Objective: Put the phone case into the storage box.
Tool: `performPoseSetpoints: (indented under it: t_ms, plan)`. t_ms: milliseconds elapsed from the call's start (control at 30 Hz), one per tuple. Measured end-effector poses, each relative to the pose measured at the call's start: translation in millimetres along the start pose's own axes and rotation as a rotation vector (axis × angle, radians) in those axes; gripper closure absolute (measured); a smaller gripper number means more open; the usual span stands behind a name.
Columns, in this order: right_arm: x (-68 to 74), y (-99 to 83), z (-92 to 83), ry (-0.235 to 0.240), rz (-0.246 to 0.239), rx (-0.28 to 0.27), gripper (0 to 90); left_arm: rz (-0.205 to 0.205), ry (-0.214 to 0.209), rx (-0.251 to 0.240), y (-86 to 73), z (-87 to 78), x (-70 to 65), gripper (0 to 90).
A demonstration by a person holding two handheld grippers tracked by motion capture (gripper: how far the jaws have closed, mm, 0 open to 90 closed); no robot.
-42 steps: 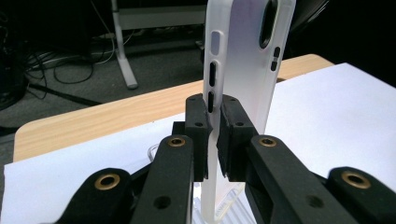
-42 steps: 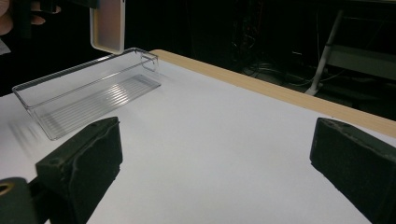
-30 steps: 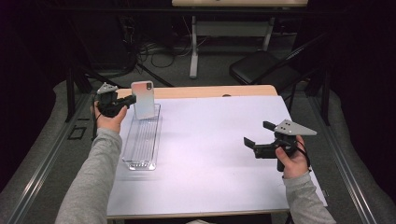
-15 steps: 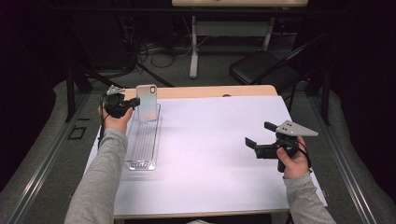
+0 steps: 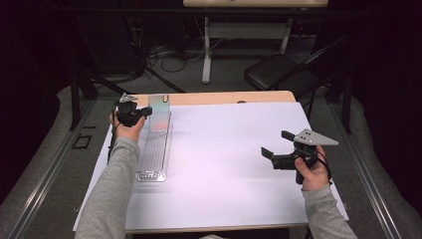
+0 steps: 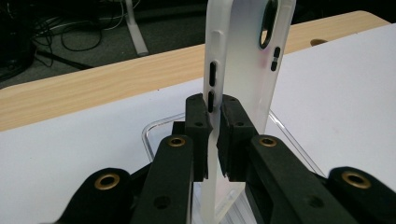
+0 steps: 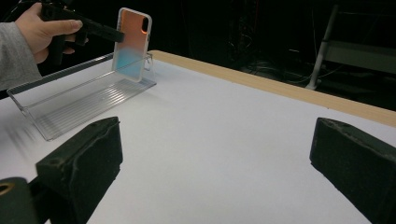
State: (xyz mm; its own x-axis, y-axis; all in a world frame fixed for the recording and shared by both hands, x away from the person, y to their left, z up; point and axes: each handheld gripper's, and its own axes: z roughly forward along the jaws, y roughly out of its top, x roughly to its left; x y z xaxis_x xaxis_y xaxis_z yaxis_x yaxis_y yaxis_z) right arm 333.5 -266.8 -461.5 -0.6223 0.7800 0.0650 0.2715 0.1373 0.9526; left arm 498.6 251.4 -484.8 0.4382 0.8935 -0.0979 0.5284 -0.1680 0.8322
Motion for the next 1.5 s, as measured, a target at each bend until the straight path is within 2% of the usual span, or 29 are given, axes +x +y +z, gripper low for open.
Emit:
performPoseSetpoints:
  t_ms: [333,733,1000,1133,1500]
  plan:
    - [-0.6,-1.5,1.4,0.003,0.000,0.004,2.2,-0.003,0.003,0.024,-6.4,8.5,2.9,83.5]
    - [-0.3,-2.0,2.4,0.008,0.004,0.006,2.3,-0.022,0.001,0.008,-8.0,11.1,7.3,83.5]
    - [-0.9,-3.1,3.0,0.005,0.012,0.010,2.3,-0.018,0.004,0.007,-8.3,12.2,8.9,83.3]
    - [-0.3,-3.2,3.5,0.008,0.013,0.012,2.3,-0.035,0.004,0.003,-8.9,13.2,10.2,83.3]
    - [-0.5,-3.7,4.8,0.013,0.010,0.012,2.4,-0.043,0.017,-0.004,-10.2,14.7,10.5,82.9]
